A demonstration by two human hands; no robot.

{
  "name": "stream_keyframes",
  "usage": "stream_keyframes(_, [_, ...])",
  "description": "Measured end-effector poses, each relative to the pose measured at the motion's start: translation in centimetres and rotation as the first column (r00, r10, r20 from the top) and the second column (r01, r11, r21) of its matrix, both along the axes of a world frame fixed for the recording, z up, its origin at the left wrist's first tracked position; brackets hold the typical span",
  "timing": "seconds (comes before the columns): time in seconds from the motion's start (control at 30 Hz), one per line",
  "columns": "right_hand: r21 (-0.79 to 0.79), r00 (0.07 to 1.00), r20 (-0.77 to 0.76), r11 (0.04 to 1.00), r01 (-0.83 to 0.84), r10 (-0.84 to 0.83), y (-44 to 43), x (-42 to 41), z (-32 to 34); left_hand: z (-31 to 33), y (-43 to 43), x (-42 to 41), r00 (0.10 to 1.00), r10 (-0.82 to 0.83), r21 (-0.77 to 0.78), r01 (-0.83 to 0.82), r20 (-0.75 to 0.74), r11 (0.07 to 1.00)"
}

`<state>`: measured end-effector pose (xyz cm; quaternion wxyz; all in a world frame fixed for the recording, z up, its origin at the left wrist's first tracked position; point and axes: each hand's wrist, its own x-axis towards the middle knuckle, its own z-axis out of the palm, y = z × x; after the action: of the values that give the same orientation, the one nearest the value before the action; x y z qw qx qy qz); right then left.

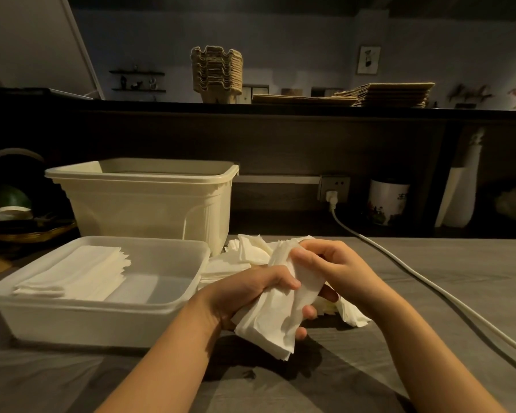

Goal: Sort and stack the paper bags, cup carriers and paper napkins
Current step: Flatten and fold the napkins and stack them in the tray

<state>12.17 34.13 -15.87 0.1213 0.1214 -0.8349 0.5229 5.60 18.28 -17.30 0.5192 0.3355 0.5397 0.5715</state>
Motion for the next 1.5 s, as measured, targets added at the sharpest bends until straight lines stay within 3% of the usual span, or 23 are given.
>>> stream_keyframes(0.33, [-0.048,0.998,0.001,0.997,0.060,-0.060,0.1,-0.4,-0.2,-0.1,0.2,-0.1,0.999,-0.029,0.014,0.028,0.045,0.999])
stream_keyframes(0.5, [-0.056,0.994,0.037,0.993,-0.104,0.107,0.7,-0.1,-0.1,-0.3,0.0,-0.5,0.987,-0.088,0.127,0.071,0.134,0.989])
stream_keyframes(0.73, [0.002,0.997,0.062,0.999,-0.048,0.048,0.4,-0.2,0.0,0.0,0.0,0.0,0.998,-0.029,0.050,0.026,0.052,0.998])
stream_keyframes(1.1, [-0.112,0.998,0.042,0.993,-0.034,0.039,0.7,-0.4,-0.3,0.0,-0.2,0.1,1.000,-0.007,0.022,0.007,-0.025,1.000])
stream_keyframes(1.2, [-0.144,0.999,0.005,0.988,0.048,-0.048,0.6,-0.4,-0.2,0.2,-0.2,0.4,0.977,0.167,-0.016,-0.170,-0.134,0.985])
stream_keyframes(1.37, [-0.281,0.906,-0.143,0.894,0.349,-0.399,1.0,-1.1,-0.1,0.0,0.5,0.0,0.951,0.250,0.092,-0.237,-0.181,0.967])
stream_keyframes(1.5, [-0.345,0.872,-0.182,0.860,0.377,-0.455,1.0,-1.2,-0.2,-0.3,1.3,0.4,0.866,0.374,0.110,-0.358,-0.333,0.927])
